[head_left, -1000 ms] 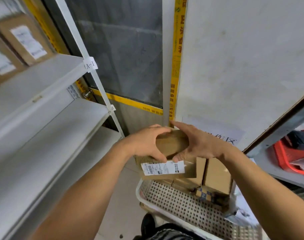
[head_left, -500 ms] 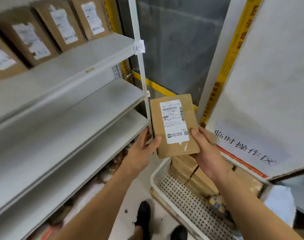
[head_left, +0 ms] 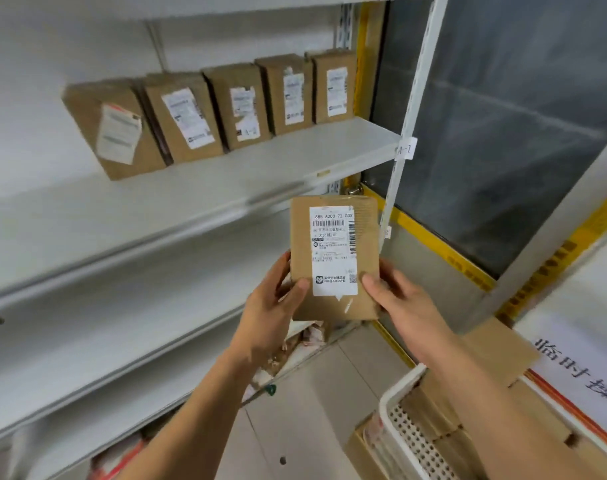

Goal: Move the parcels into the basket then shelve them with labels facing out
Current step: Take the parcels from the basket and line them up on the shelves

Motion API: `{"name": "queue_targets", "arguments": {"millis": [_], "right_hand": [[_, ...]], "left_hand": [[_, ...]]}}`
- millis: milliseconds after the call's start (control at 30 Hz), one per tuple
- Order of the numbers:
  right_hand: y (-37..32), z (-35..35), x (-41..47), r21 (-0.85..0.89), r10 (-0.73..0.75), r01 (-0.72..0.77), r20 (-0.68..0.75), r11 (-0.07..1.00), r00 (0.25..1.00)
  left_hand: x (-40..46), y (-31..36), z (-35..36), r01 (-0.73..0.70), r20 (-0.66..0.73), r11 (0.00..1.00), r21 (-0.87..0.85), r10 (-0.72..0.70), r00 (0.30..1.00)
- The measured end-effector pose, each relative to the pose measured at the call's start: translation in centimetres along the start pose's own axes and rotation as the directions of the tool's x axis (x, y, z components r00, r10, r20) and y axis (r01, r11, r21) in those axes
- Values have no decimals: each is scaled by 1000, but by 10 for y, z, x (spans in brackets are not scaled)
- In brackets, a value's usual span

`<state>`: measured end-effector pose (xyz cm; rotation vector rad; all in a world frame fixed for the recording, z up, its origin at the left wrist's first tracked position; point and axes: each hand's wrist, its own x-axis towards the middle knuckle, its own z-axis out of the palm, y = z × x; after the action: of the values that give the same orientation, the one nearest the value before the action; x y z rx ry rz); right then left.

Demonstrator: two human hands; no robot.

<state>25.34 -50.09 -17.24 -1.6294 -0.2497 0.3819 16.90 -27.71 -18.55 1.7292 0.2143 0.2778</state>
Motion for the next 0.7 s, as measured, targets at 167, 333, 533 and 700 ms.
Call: {"name": "queue_targets", "arguments": {"millis": [167,333,533,700], "right_hand": [[-37,93,25,-51,-105,110,81,993,991],[-70,167,45,-39,-182,196,237,980,954],[-100,241,82,-75,-221,281,443,957,869],[-110,309,125,-36,-265,336,538,941,800]], "left_hand": [[3,10,-97,-75,-74,997,-7,74,995],[-1,17,-178,-137,-180,990,-37,128,975],[-4,25,-253,-177,-326,984,28,176,929],[-1,27,-310,-138,-499,984,117,178,848]]}}
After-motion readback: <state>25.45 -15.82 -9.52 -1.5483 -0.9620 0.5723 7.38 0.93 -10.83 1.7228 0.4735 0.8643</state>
